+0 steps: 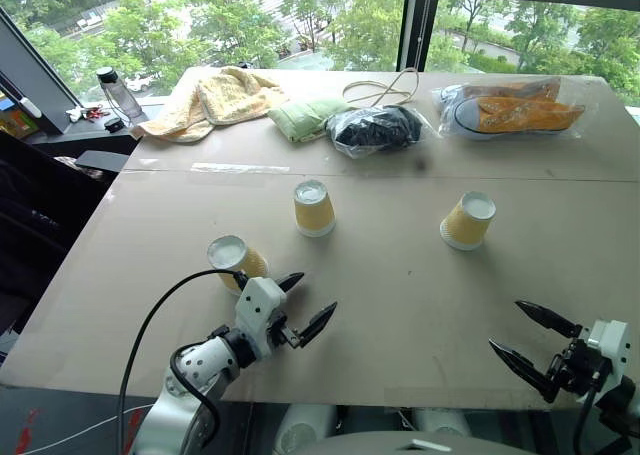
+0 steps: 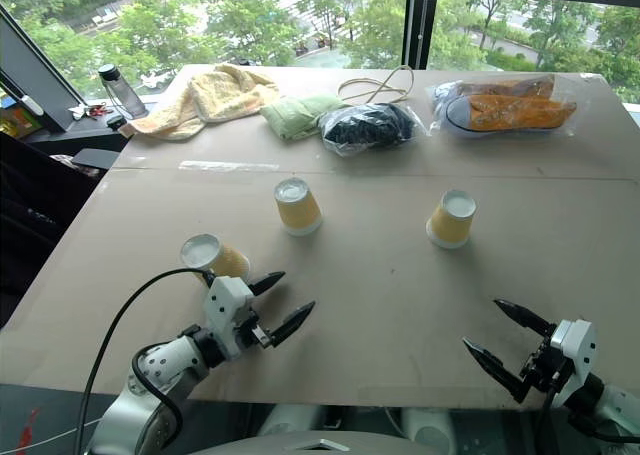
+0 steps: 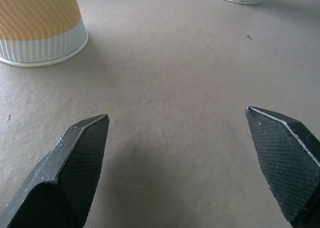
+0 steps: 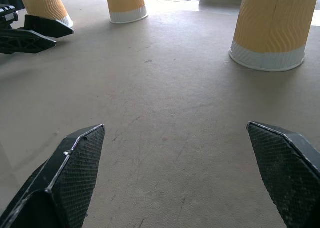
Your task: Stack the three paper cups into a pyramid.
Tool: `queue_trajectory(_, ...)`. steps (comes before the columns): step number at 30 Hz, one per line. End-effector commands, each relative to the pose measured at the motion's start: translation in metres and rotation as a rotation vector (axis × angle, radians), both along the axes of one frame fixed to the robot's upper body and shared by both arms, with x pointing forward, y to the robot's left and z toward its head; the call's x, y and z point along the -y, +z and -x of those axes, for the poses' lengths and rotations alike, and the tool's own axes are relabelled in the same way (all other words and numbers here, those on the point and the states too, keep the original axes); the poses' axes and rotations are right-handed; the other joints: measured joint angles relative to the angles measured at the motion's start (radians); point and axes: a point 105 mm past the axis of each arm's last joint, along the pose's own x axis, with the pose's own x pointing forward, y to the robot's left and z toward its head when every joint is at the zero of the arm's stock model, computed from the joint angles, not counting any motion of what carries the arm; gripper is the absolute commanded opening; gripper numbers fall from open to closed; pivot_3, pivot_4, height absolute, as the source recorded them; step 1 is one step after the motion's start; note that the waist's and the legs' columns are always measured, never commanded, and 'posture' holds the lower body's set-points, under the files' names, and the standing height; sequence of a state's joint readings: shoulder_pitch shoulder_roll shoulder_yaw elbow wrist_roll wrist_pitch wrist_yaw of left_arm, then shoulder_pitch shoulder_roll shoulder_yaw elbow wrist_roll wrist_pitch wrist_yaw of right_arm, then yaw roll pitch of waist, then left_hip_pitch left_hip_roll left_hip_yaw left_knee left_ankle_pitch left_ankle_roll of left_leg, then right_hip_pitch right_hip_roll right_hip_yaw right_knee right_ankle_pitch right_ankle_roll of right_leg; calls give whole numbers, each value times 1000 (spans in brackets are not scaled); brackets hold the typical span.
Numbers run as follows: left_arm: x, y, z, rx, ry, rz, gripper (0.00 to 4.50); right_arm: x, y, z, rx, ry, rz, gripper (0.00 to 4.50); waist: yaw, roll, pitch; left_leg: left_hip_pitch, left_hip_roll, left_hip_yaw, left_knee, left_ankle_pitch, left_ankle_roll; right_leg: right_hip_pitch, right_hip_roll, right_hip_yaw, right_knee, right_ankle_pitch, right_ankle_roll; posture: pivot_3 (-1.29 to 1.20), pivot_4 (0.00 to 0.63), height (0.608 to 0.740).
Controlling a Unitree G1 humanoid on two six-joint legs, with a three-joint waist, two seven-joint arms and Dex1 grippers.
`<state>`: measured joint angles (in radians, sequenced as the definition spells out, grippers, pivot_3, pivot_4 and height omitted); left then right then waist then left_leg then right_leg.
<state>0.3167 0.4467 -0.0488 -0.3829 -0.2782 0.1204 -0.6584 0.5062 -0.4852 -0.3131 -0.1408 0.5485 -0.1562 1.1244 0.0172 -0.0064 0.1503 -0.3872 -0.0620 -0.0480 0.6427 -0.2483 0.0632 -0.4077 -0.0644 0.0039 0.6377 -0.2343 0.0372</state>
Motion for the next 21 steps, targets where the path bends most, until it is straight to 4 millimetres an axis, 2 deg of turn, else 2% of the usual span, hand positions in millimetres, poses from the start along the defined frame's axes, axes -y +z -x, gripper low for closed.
queue_trajectory(1, -6, -6, 8, 22, -37, 7, 4483, -2, 6, 1, 28, 0, 8, 4500, 0, 0, 0, 0, 0, 0, 0, 0, 0, 0, 0, 0, 0, 0, 0, 0, 150, 740)
queue_trajectory(4, -21, -33, 25, 15, -49, 2, 4483, -4, 3, 1, 26, 1, 0, 4500, -3, 3, -3, 0, 0, 0, -1, 0, 0, 0, 0, 0, 0, 0, 0, 0, 150, 740)
queue_trajectory(11, -34, -47, 38, 55, -40, 7, 4483, -4, 0, -2, 21, 20, -4, 4500, -4, 11, -10, 4, 2, 3, -2, 0, 0, 1, -1, 0, 0, 0, 0, 0, 150, 740)
queue_trajectory(17, -35, -48, 40, 82, -33, 1, 4483, -3, -5, -3, 14, 39, -7, 4500, -4, 13, -13, 8, 8, 11, -2, -1, 1, 2, -9, -13, 0, -2, 3, 0, 150, 740)
queue_trajectory(21, -27, -35, 29, 117, -17, 5, 4483, -5, -7, -3, 15, 50, -14, 4500, -2, 14, -13, 9, 10, 12, -2, -1, 1, 2, -9, -16, 0, -1, 2, 0, 150, 740)
